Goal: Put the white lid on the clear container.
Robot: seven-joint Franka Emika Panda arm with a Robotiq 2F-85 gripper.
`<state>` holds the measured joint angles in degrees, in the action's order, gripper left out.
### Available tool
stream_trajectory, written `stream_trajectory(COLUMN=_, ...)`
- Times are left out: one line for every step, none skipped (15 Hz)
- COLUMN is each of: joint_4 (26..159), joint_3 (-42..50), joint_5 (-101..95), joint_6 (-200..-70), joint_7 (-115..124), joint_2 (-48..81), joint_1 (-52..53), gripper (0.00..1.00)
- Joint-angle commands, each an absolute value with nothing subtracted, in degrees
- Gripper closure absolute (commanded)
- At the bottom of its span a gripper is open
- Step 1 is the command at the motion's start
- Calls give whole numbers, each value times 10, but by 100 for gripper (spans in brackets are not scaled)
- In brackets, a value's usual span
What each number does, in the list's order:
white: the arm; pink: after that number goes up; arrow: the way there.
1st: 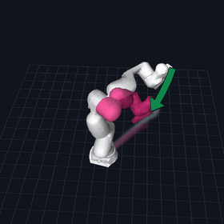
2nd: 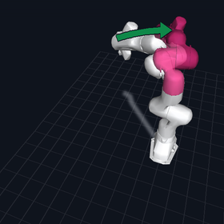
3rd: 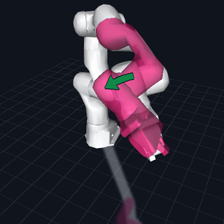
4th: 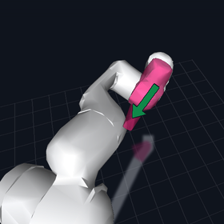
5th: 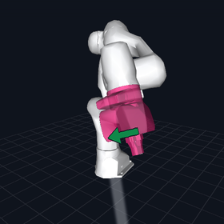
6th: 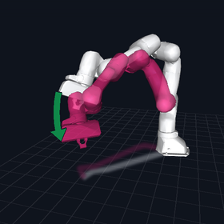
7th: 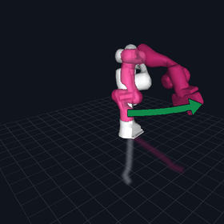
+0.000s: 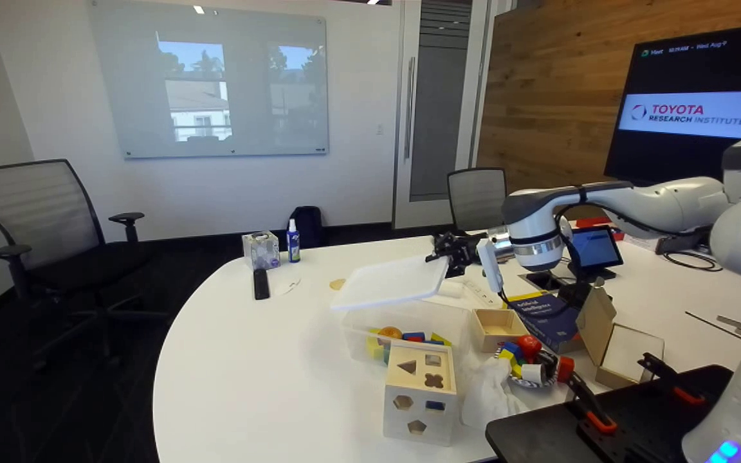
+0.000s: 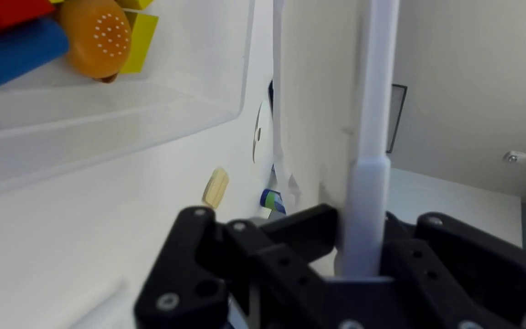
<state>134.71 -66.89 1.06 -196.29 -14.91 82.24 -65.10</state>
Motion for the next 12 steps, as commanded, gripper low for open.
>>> stream_trajectory(joint_4=1386, joint_3=-645, joint_5=-37, joint_6=-1983, joint_7=-69, joint_2=764, joint_1=-672, gripper=99)
stream_trajectory(joint_4=1394, joint_3=-637, joint_5=-47, joint_6=-1987, joint_7=-56, joint_2=759, joint_1=-670, gripper=99)
stream_trajectory(joint_4=1398, joint_3=-632, joint_5=-54, joint_6=-1986, joint_7=-44, joint_2=753, joint_1=-672, gripper=99)
stream_trajectory(joint_4=1401, joint_3=-627, joint_5=-59, joint_6=-1985, joint_7=-35, joint_2=746, joint_1=-675, gripper=99)
stream_trajectory(joint_4=1406, joint_3=-623, joint_5=-62, joint_6=-1984, joint_7=-25, joint_2=738, joint_1=-677, gripper=99)
stream_trajectory(joint_4=1410, joint_3=-619, joint_5=-65, joint_6=-1984, joint_7=-18, joint_2=737, joint_1=-677, gripper=99)
stream_trajectory(joint_4=1414, joint_3=-618, joint_5=-67, joint_6=-1984, joint_7=-12, joint_2=734, joint_1=-677, gripper=99)
stream_trajectory(joint_4=1420, joint_3=-617, joint_5=-69, joint_6=-1984, joint_7=-6, joint_2=732, joint_1=-677, gripper=99)
stream_trajectory(joint_4=1426, joint_3=-617, joint_5=-70, joint_6=-1984, joint_7=-1, joint_2=736, joint_1=-674, gripper=99)
stream_trajectory(joint_4=1432, joint_3=-616, joint_5=-71, joint_6=-1984, joint_7=0, joint_2=733, joint_1=-671, gripper=99)
stream_trajectory(joint_4=1438, joint_3=-615, joint_5=-71, joint_6=-1984, joint_7=2, joint_2=734, joint_1=-668, gripper=99)
stream_trajectory(joint_4=1445, joint_3=-615, joint_5=-70, joint_6=-1984, joint_7=5, joint_2=733, joint_1=-667, gripper=99)
